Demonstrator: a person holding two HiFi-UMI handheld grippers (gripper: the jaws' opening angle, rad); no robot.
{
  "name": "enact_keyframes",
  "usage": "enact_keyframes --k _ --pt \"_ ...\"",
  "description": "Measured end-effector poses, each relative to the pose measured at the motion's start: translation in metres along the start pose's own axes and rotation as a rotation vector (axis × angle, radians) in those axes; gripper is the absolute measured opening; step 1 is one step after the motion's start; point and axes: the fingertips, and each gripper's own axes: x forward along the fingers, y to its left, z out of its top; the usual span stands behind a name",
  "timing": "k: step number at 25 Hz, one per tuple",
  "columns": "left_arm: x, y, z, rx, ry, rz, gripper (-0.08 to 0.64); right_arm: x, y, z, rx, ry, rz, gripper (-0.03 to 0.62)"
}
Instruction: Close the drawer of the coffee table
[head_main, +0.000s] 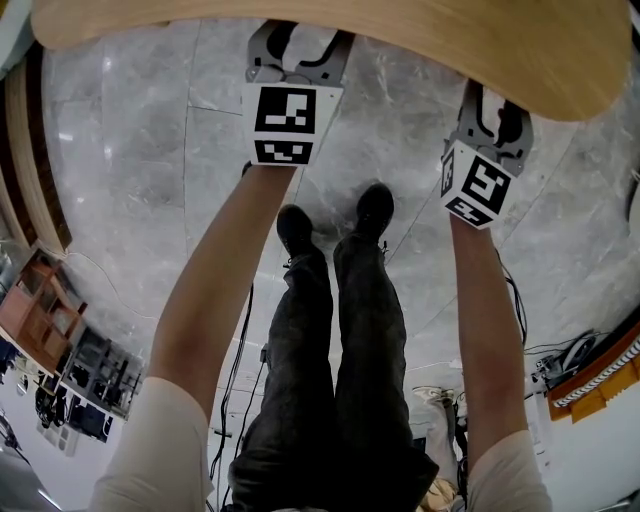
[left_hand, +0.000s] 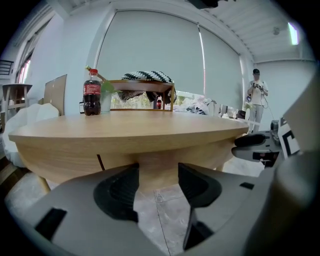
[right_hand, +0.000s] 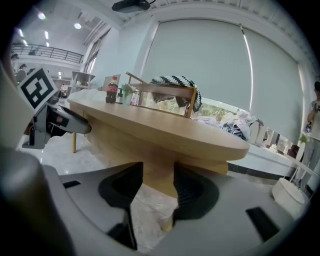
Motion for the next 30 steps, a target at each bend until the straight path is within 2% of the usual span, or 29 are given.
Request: enact_keyframes --k 4,6,11,16,21,27,30 --pt "-0.006 -0.004 0.003 0.009 0.033 -0.004 0.252 -0.004 0.007 -0.001 -0.019 0.062 0.068 0.204" --pt "-0.014 -0.006 -0.001 0.010 0.059 0.001 0.250 -0.010 0.008 0.000 -0.026 0.082 0.085 0.182" --pt "-0.041 -0.016 -0.018 0.002 0.138 -0.013 0.215 -0.030 0.015 0.000 0.003 0.134 0.098 0.144" --pt "-0.078 -0.004 -0.013 -0.016 0.166 0.035 0.162 -0.057 0.018 0.010 0.010 0.164 0.095 0.112" --pt "-0.114 0.006 0.007 -0.016 0.174 0.071 0.092 -0.090 0.016 0.034 0.035 0.176 0.099 0.070" --pt "-0.153 0.005 0.049 -0.021 0.154 0.075 0.069 -0.137 0.009 0.079 0.067 0.152 0.103 0.040" --pt "-0.173 -0.007 0.080 -0.018 0.136 0.061 0.060 -0.163 0.008 0.100 0.065 0.141 0.135 0.034"
